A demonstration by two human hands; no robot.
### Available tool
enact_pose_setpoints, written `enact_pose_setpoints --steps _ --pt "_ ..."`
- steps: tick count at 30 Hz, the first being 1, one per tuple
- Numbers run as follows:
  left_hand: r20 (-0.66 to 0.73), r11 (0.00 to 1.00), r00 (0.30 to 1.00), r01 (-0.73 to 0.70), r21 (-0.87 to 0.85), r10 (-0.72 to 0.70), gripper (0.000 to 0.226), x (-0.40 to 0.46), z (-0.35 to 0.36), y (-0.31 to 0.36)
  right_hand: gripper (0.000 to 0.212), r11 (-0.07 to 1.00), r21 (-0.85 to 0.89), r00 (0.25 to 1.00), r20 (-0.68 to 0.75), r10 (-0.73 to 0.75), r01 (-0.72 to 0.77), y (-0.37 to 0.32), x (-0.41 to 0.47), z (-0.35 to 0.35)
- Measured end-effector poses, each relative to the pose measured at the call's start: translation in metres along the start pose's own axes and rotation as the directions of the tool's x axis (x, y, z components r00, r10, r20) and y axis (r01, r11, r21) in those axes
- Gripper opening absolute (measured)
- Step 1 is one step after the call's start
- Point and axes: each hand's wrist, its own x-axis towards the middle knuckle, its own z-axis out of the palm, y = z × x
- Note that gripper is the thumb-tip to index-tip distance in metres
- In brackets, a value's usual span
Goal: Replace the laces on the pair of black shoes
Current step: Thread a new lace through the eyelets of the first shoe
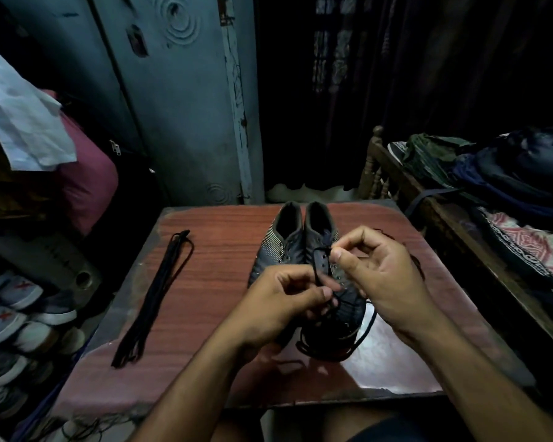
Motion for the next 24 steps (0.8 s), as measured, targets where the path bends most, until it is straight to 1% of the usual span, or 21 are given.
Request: enact_pose_setpoints --steps 2,3,5,6,8,10,13,17,19,22,24 --pt "-0.054 1.0 0.998 0.019 -0.024 -0.02 0.011 0.002 -0.008 0.0 0.007 0.999 -0.038 1.0 -0.031 -0.007 0.005 0.003 0.002 -0.005" --pt "-0.111 1.0 0.994 0.008 0.015 -0.006 0.012 0.004 -0.015 -0.001 0.008 1.0 -0.01 0.998 -0.067 -0.003 0.003 0.003 0.003 -0.01" --pt "-0.226 0.981 0.972 -0.024 0.191 0.068 0.013 0.009 -0.032 -0.002 0.012 0.996 0.089 0.987 -0.159 0.019 -0.005 0.004 0.004 -0.019" --pt "-0.26 0.953 0.959 -0.027 0.302 0.11 0.013 0.011 -0.041 -0.002 0.014 0.991 0.136 0.978 -0.204 0.034 -0.006 0.004 0.004 -0.023" --pt "-0.294 0.868 0.939 -0.008 0.497 0.177 0.017 0.015 -0.058 -0.001 0.015 0.976 0.218 0.96 -0.272 0.058 0.003 0.006 0.004 -0.027" --pt "-0.302 0.802 0.926 -0.002 0.597 0.228 0.018 0.017 -0.071 0.003 0.016 0.964 0.267 0.944 -0.319 0.086 0.002 0.012 0.004 -0.029" --pt "-0.319 0.759 0.903 -0.011 0.651 0.287 0.015 0.019 -0.077 0.013 0.016 0.974 0.224 0.914 -0.385 0.128 -0.042 0.028 0.003 -0.032" --pt "-0.334 0.668 0.873 0.014 0.744 0.354 0.024 0.021 -0.08 0.016 0.022 0.984 0.155 0.855 -0.497 0.15 -0.082 0.047 -0.001 -0.036" --pt "-0.345 0.627 0.858 0.034 0.778 0.381 0.025 0.023 -0.083 0.012 0.025 0.987 0.125 0.847 -0.51 0.15 -0.099 0.055 -0.005 -0.04" --pt "-0.357 0.565 0.831 0.062 0.822 0.427 0.018 0.025 -0.087 0.005 0.027 0.987 0.1 0.839 -0.52 0.159 -0.125 0.062 -0.01 -0.046" --pt "-0.372 0.557 0.817 0.076 0.827 0.441 0.017 0.024 -0.088 0.002 0.026 0.979 0.126 0.855 -0.477 0.201 -0.159 0.065 -0.012 -0.049"
